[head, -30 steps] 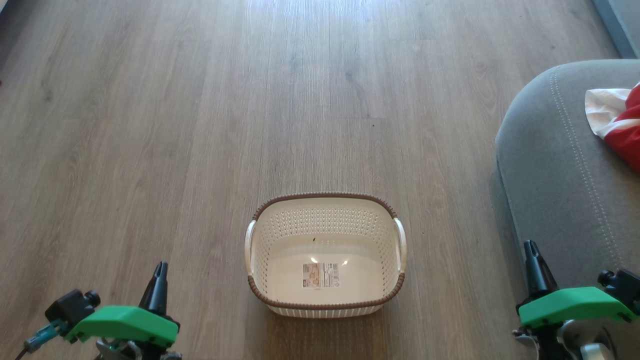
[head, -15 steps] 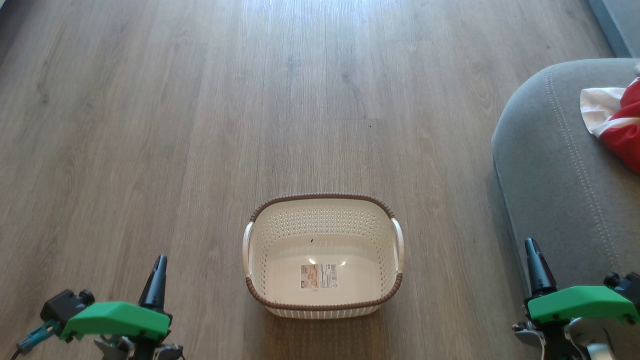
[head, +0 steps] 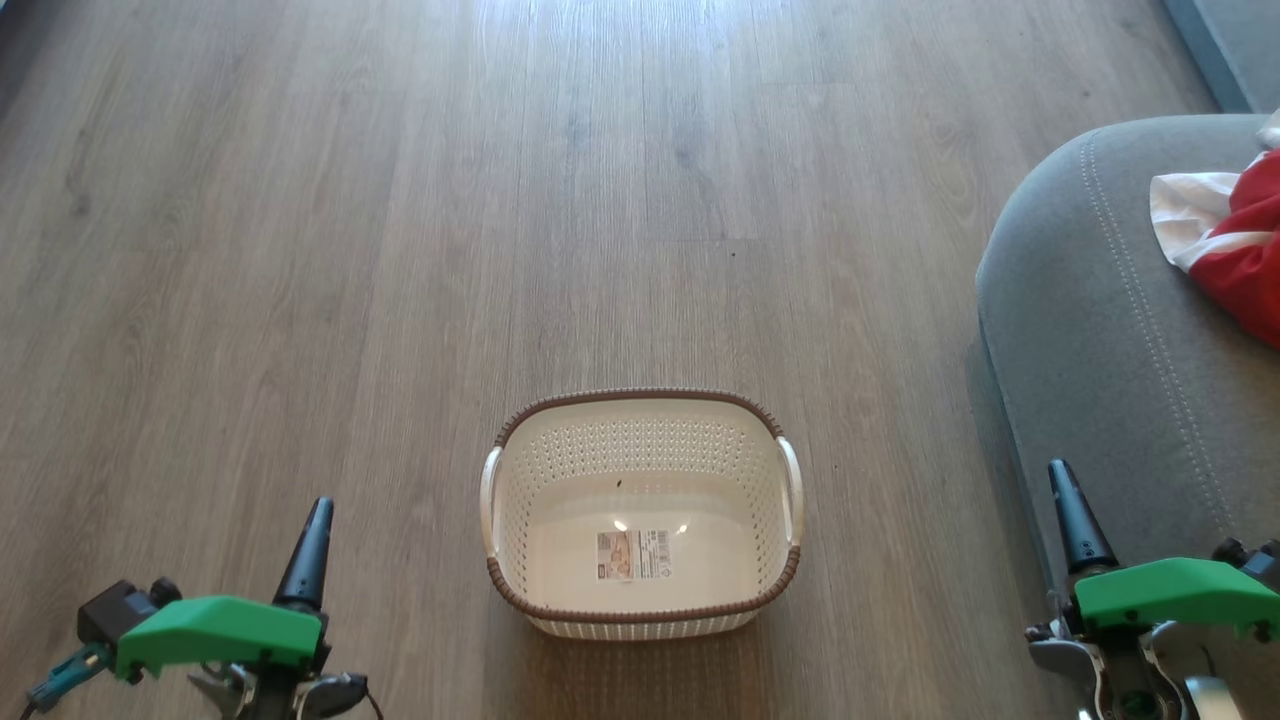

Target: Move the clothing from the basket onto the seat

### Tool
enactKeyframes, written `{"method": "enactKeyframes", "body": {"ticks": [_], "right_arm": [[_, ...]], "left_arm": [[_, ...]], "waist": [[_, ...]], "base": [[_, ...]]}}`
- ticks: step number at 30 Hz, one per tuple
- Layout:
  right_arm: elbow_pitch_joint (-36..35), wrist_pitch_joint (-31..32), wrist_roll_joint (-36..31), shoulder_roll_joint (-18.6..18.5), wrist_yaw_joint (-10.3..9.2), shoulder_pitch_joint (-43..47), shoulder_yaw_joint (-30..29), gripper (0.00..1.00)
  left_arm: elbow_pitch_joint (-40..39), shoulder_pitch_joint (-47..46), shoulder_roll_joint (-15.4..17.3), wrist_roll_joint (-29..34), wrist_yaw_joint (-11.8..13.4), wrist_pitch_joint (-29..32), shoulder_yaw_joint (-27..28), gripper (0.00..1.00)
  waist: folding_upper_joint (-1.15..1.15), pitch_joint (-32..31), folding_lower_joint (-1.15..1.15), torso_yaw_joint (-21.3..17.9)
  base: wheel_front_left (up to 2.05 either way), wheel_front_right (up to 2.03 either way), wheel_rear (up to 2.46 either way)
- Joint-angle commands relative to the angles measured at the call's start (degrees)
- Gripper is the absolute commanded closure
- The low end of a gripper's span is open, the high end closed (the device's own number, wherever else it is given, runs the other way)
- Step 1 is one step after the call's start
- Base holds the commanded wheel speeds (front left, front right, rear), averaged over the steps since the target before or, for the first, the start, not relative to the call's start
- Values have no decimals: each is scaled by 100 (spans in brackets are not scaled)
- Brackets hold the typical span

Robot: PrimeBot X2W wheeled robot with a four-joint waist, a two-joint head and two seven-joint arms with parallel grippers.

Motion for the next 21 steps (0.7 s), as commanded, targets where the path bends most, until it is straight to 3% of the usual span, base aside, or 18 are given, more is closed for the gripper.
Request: {"method": "enactKeyframes", "body": {"ticks": [1,21], "right_arm": [[-223,39,141,-61,0,-283,65,100],[-319,367,1576,-69,-1,-372,67,100]], "left_arm": [[-210,-326,19,-114,-62,37,202,100],[-317,-403,-81,-1249,-176,366,429,100]], "waist": [[0,-1,0,-2],[0,-28,0,-79]], "base": [[0,0,0],[0,0,0]]}}
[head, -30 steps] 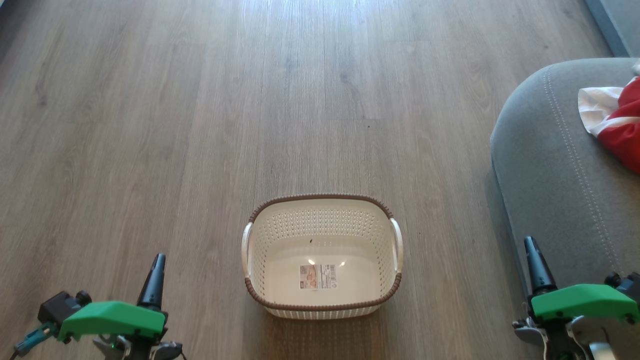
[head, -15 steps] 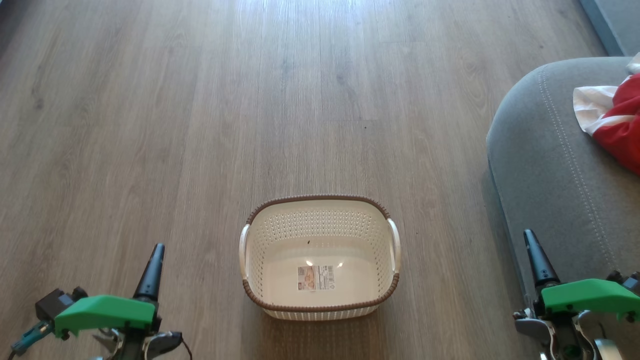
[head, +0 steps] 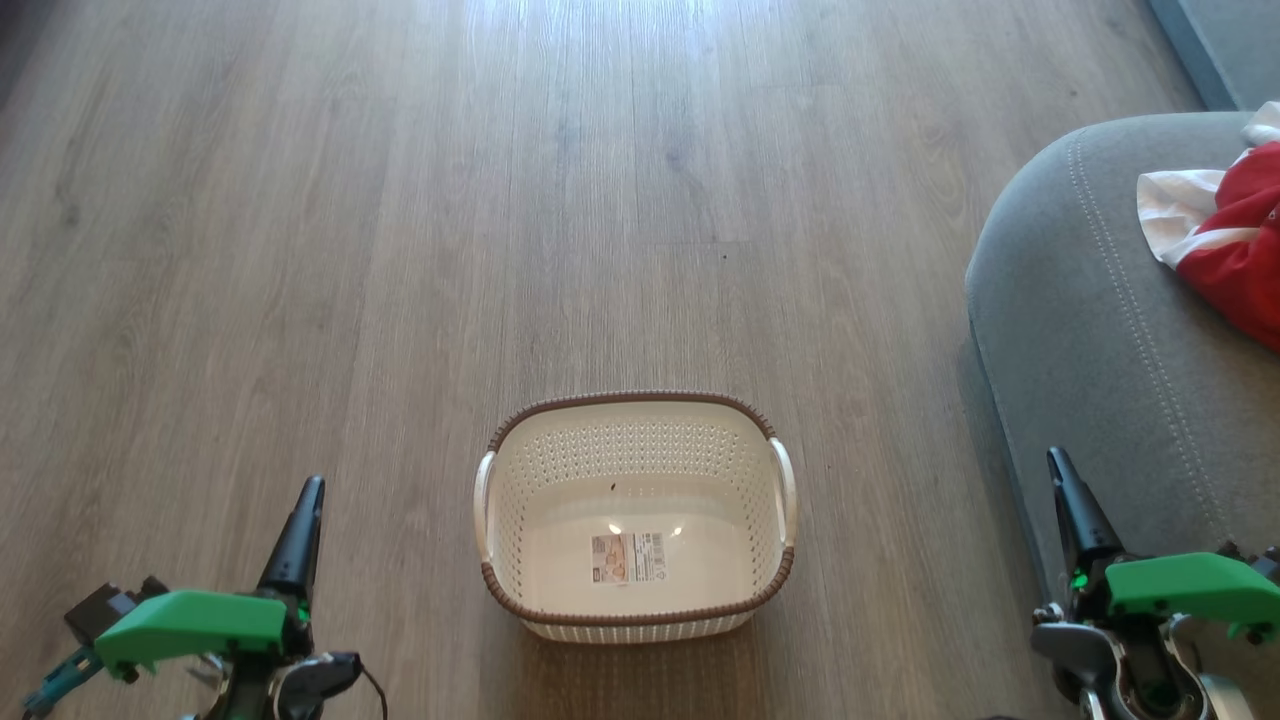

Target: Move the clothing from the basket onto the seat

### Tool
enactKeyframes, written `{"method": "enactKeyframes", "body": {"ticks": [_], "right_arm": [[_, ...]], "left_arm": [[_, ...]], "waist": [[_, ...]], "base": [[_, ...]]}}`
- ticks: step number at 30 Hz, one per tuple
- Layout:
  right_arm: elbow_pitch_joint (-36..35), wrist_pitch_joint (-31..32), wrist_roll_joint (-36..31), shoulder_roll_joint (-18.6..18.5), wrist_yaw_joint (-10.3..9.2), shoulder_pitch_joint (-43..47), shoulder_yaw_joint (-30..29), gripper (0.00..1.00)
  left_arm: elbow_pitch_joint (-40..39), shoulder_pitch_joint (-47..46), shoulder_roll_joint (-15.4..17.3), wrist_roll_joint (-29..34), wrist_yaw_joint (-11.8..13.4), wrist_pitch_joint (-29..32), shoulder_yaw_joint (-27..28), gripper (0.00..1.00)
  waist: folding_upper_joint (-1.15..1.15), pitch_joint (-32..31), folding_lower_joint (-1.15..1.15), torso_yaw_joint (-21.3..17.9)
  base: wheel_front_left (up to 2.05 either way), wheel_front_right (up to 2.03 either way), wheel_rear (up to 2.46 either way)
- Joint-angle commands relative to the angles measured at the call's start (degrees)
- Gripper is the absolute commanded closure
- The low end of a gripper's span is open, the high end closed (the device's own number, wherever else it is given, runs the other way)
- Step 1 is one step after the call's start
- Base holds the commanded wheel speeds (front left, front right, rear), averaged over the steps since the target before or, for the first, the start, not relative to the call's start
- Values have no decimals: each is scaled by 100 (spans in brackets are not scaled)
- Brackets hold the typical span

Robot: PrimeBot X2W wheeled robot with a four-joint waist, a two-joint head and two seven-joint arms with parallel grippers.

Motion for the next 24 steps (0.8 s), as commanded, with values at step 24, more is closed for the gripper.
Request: {"method": "enactKeyframes", "body": {"ticks": [24], "right_arm": [[-300,278,1164,-73,-1,-401,83,100]], "left_arm": [[-297,-387,-60,-923,-133,295,379,100]], "waist": [[0,-20,0,-57]], "base": [[0,0,0]]}}
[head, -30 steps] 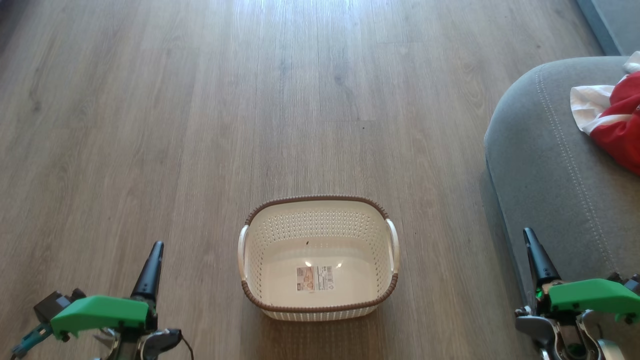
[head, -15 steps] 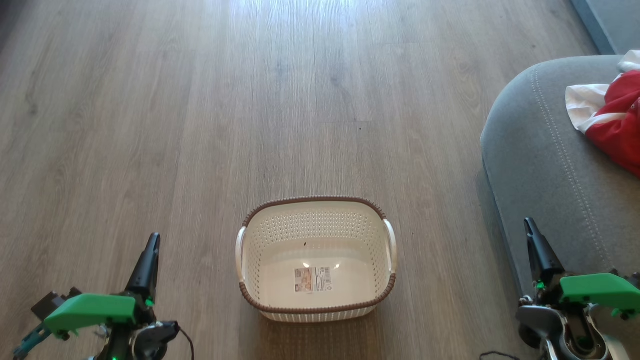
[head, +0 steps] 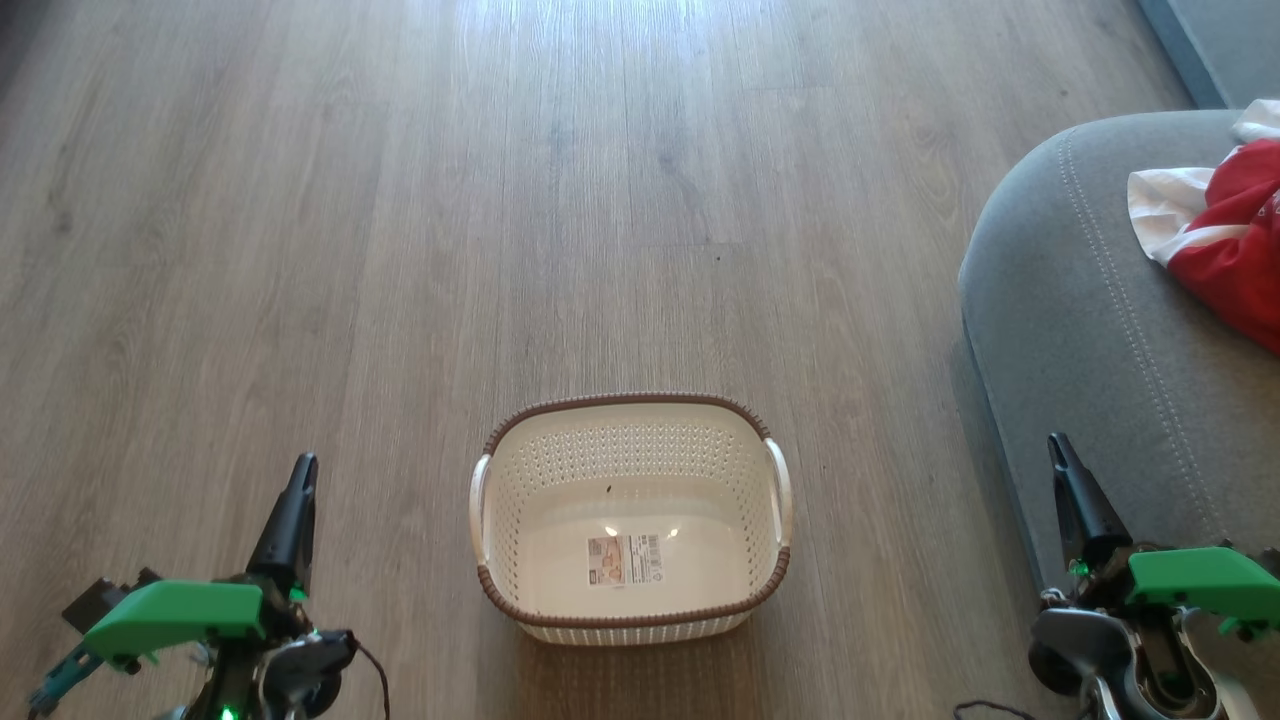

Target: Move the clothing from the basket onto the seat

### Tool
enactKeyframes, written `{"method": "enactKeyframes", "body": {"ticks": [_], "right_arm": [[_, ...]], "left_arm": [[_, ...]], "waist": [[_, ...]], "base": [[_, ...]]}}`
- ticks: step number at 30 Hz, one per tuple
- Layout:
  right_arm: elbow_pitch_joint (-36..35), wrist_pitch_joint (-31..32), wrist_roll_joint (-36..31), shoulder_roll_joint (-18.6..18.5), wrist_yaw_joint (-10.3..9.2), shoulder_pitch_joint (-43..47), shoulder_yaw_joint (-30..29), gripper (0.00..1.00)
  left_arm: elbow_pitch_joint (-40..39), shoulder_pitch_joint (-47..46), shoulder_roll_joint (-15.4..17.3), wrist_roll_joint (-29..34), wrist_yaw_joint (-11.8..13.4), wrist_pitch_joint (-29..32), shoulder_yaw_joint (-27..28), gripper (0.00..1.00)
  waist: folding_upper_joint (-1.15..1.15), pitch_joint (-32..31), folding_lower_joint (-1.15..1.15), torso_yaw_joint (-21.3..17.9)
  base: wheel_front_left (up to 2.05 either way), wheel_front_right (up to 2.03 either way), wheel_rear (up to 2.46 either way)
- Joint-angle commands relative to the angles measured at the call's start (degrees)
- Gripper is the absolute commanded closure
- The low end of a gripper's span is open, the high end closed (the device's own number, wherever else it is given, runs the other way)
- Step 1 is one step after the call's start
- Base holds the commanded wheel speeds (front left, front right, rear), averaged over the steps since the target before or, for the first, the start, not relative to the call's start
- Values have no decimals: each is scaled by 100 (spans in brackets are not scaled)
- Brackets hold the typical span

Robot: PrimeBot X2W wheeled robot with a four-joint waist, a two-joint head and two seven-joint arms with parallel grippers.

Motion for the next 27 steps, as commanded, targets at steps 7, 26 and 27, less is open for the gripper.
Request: {"method": "enactKeyframes", "body": {"ticks": [7,26,27], "right_arm": [[-220,34,32,-72,0,-319,102,100],[-220,34,32,-72,0,-319,102,100],[-220,34,32,-72,0,-319,102,100]], "left_arm": [[-189,-275,39,-36,-53,45,208,100],[-190,-275,39,-36,-53,45,207,100],[-190,-275,39,-36,-53,45,207,100]], "waist": [[0,0,0,1],[0,0,0,1],[0,0,0,1]], "base": [[0,0,0],[0,0,0],[0,0,0]]}}
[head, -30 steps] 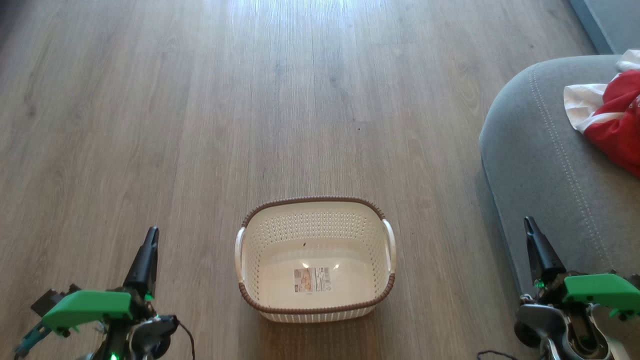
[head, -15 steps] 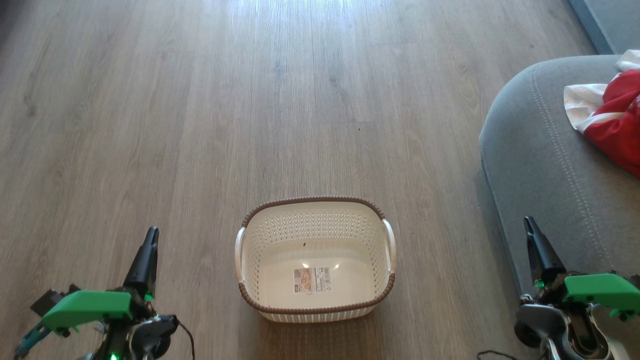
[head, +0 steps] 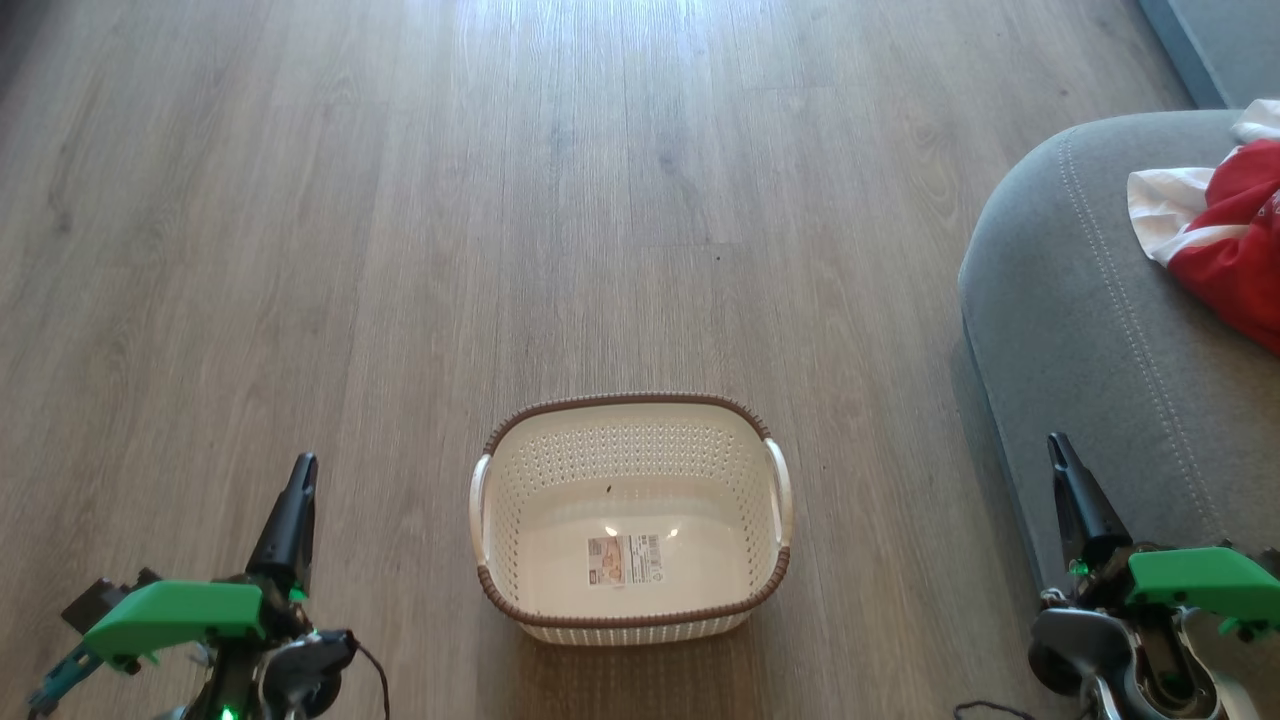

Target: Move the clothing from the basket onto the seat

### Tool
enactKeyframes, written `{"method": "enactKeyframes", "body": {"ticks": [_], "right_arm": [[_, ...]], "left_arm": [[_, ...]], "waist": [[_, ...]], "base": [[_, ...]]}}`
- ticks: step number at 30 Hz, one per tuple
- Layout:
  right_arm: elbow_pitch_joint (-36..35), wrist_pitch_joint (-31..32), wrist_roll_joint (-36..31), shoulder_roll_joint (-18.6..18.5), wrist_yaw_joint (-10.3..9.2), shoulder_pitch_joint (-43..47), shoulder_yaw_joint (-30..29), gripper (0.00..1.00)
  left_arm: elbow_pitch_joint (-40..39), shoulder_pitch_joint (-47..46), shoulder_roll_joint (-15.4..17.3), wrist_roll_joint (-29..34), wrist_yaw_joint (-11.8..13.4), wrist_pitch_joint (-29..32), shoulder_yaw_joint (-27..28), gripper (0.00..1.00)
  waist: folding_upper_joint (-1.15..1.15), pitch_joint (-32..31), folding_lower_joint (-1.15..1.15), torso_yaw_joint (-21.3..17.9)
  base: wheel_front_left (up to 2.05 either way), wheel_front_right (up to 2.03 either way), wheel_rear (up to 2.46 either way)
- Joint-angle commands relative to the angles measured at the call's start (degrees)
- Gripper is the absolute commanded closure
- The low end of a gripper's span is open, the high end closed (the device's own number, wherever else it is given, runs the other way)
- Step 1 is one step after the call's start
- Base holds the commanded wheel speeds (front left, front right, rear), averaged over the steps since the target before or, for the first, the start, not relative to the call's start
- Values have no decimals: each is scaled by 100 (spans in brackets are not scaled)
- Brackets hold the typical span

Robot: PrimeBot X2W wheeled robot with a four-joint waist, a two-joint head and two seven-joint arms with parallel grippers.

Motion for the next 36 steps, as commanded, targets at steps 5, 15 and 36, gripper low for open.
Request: {"method": "enactKeyframes", "body": {"ticks": [5,15,36], "right_arm": [[-220,34,33,-72,0,-319,102,100],[-220,34,33,-72,0,-319,102,100],[-220,34,33,-72,0,-319,103,100]], "left_arm": [[-190,-275,42,-36,-53,45,202,100],[-190,-275,42,-36,-53,44,202,100],[-191,-275,42,-37,-53,44,201,100]], "waist": [[0,0,0,0],[0,0,0,0],[0,0,0,0]], "base": [[0,0,0],[0,0,0],[0,0,0]]}}
